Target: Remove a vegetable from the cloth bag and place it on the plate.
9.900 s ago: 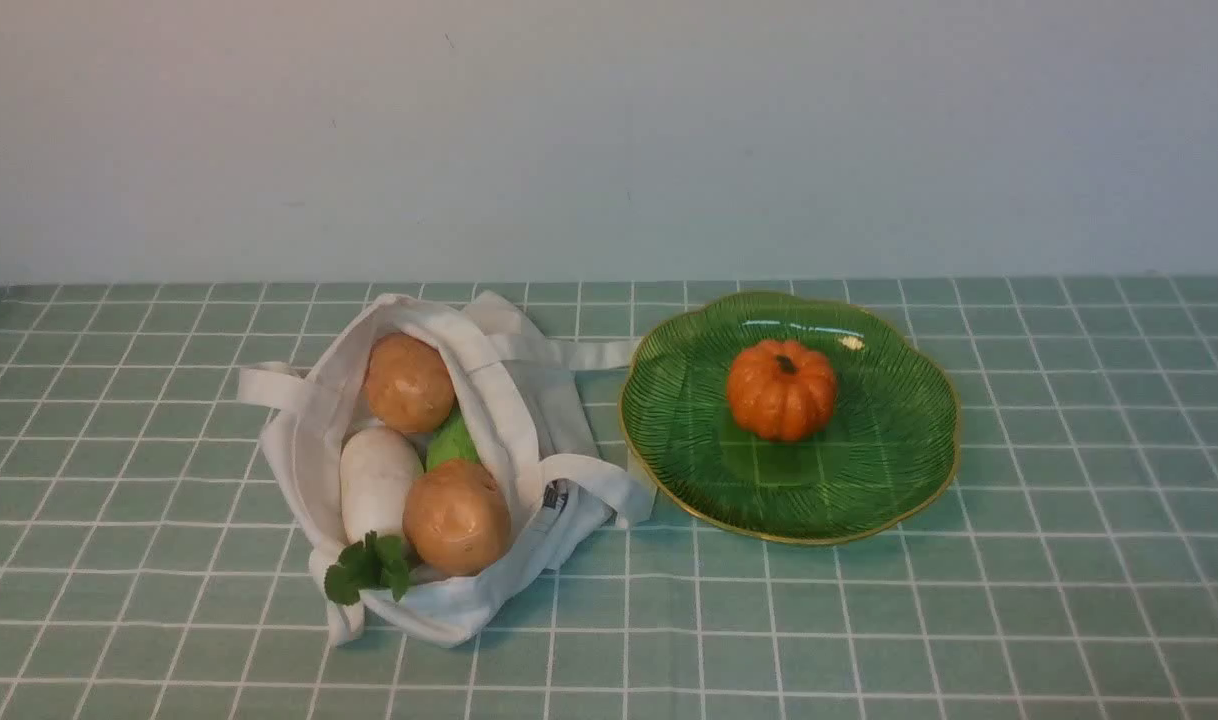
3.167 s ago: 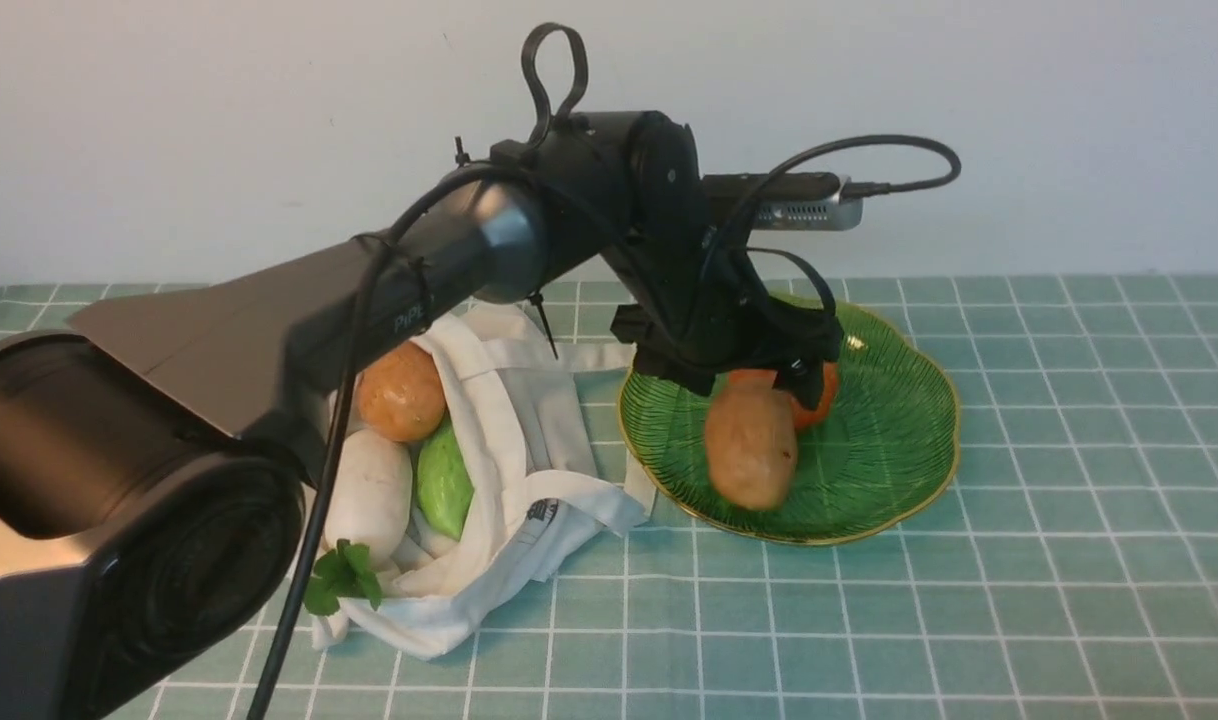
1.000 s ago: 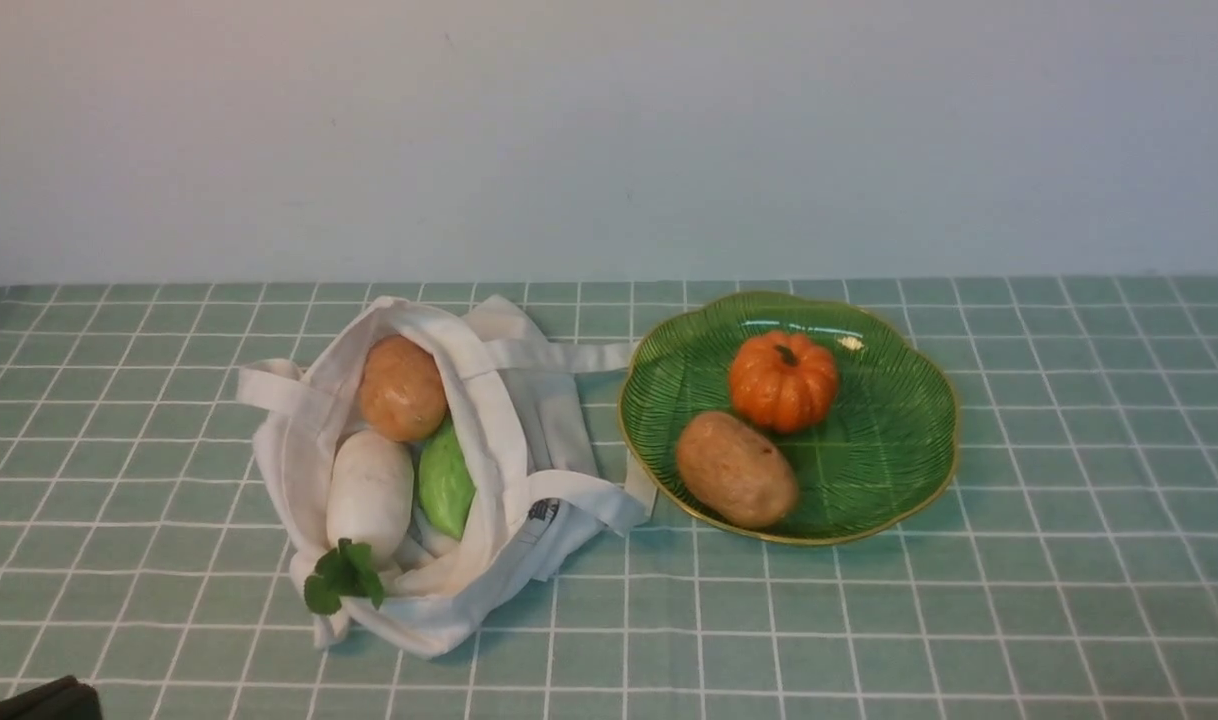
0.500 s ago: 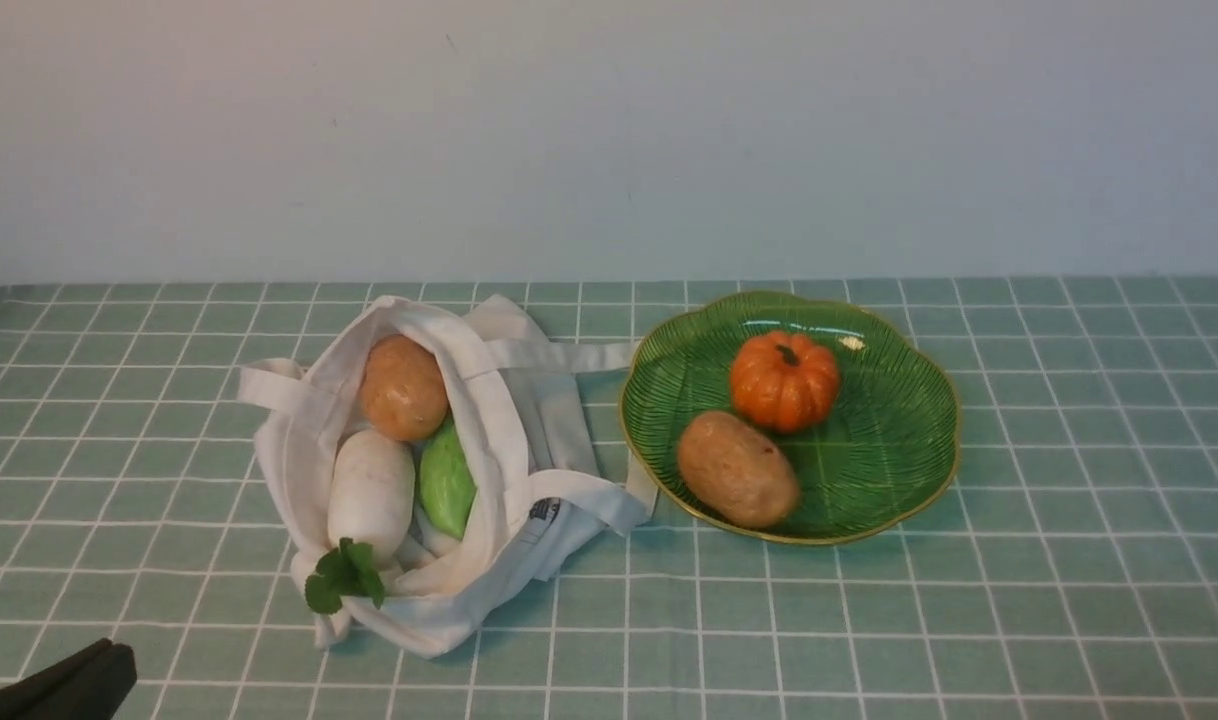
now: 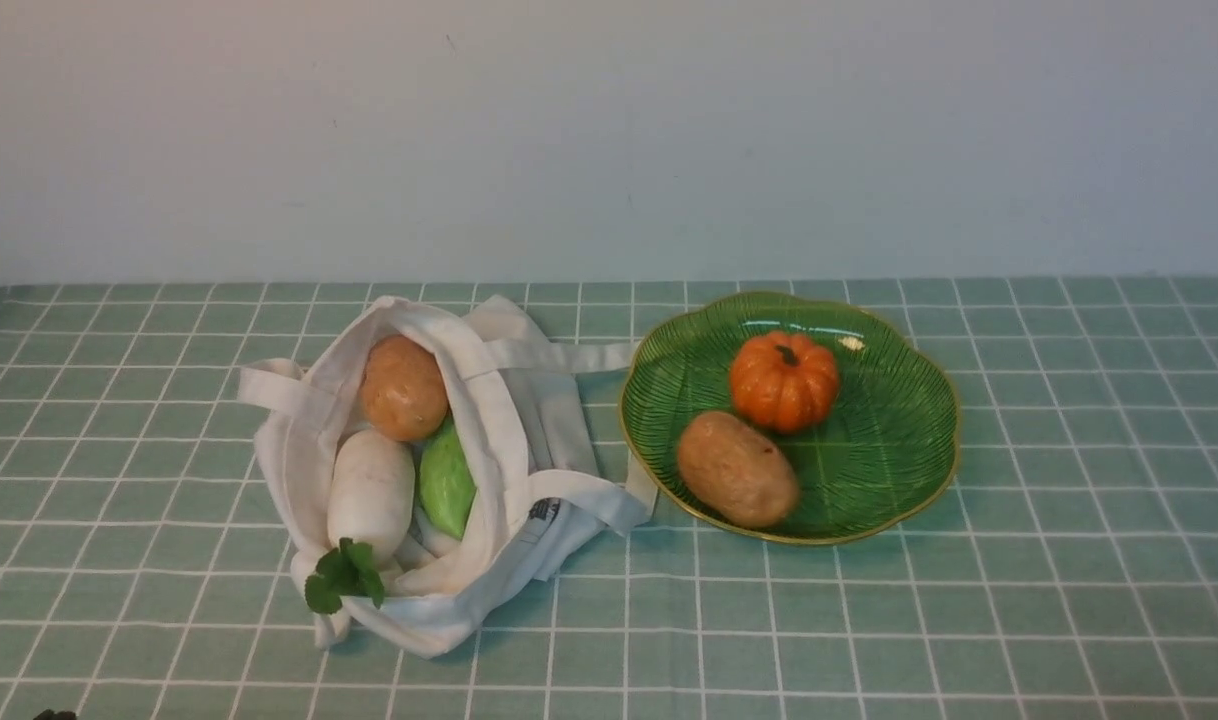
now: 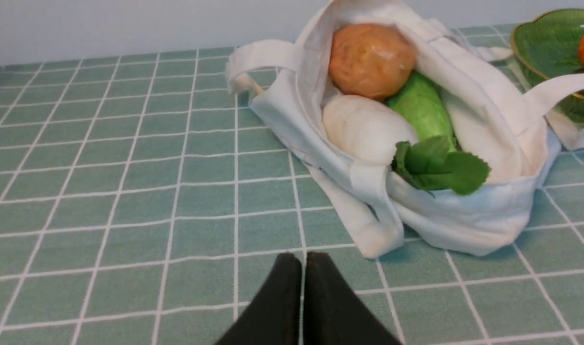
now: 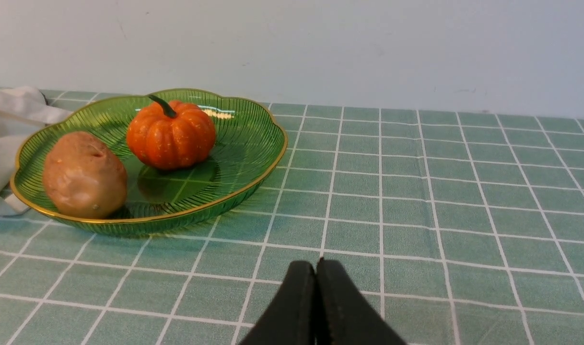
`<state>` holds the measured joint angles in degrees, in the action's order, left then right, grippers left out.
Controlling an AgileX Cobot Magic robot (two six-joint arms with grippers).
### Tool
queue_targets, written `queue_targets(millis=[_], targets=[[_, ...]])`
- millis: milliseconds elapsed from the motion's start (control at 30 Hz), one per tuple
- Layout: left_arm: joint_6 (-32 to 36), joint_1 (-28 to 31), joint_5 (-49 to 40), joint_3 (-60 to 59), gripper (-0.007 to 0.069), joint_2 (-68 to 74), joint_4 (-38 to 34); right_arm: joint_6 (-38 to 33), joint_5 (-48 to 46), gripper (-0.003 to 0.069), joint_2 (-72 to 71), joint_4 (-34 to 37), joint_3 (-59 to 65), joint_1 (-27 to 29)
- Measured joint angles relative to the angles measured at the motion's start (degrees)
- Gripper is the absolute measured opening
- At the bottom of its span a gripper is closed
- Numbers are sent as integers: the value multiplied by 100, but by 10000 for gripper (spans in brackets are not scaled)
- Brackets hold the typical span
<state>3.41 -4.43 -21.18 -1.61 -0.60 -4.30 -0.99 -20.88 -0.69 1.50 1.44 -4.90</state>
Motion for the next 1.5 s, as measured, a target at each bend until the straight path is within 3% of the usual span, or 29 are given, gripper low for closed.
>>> queue_targets(millis=[300,1500], targets=[[0,443,-24,0,-5,0,0,0,0,-15,0,0,0,0],[13,378,-44,0,-5,0,0,0,0,-15,0,0,0,0]])
